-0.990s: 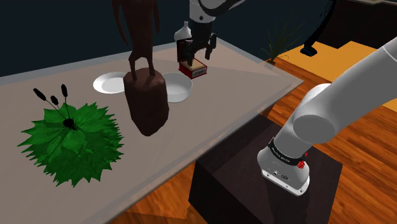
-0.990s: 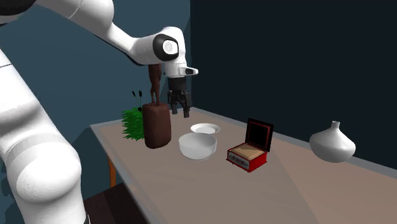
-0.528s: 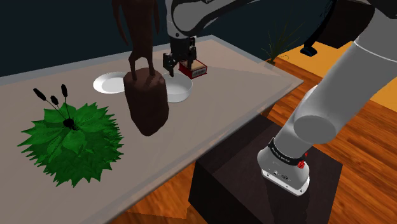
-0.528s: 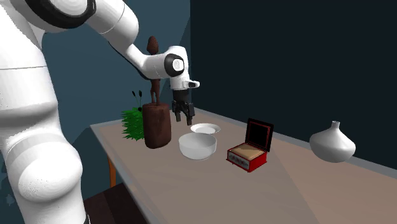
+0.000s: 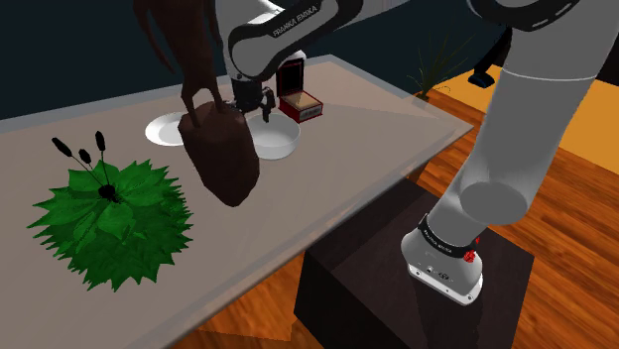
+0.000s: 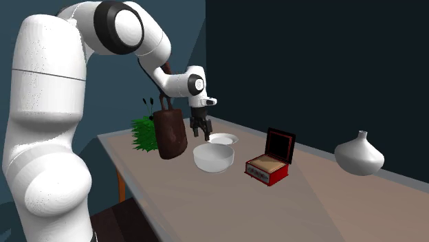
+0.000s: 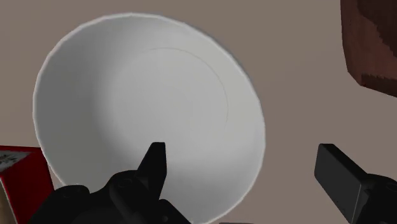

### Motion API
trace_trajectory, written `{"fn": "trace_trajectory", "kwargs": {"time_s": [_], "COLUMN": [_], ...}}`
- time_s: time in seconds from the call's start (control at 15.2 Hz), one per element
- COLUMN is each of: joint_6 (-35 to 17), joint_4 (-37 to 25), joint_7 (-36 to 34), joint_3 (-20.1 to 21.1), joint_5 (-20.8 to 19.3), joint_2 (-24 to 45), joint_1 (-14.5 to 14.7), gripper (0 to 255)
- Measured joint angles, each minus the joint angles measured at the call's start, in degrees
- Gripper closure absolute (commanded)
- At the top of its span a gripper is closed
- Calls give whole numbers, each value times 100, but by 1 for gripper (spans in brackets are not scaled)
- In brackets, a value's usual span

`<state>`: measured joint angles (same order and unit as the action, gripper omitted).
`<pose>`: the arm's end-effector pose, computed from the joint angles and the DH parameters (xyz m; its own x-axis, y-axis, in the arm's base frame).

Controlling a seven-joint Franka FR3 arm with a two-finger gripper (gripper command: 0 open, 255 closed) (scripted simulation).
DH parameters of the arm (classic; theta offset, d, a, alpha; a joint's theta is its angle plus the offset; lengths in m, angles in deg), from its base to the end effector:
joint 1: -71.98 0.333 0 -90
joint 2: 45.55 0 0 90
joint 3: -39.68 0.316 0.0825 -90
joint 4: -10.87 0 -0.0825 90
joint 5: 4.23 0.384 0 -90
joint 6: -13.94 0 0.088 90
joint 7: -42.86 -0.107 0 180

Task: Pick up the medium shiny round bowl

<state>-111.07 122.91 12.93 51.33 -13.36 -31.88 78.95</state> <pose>0.5735 0.1821 0.3583 0.9934 -0.1094 0.0331 -0.1116 -0.9909 0.0756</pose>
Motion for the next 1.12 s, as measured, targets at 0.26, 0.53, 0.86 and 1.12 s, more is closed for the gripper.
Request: {"fn": "trace_trajectory", "kwargs": {"time_s": [0.26,0.53,0.86,1.12], "joint_6": [-82,-352,-502,-506], "joint_4": [-414,-335,-296,-298], "joint_7": [-147,-215,-246,-245], "joint_3": [-11,-41,-61,-61], "joint_5": [-138,-213,-255,-257], "joint_2": [525,722,835,838], "joint_1": [102,122,130,131], "gripper": [0,0,255,255]}}
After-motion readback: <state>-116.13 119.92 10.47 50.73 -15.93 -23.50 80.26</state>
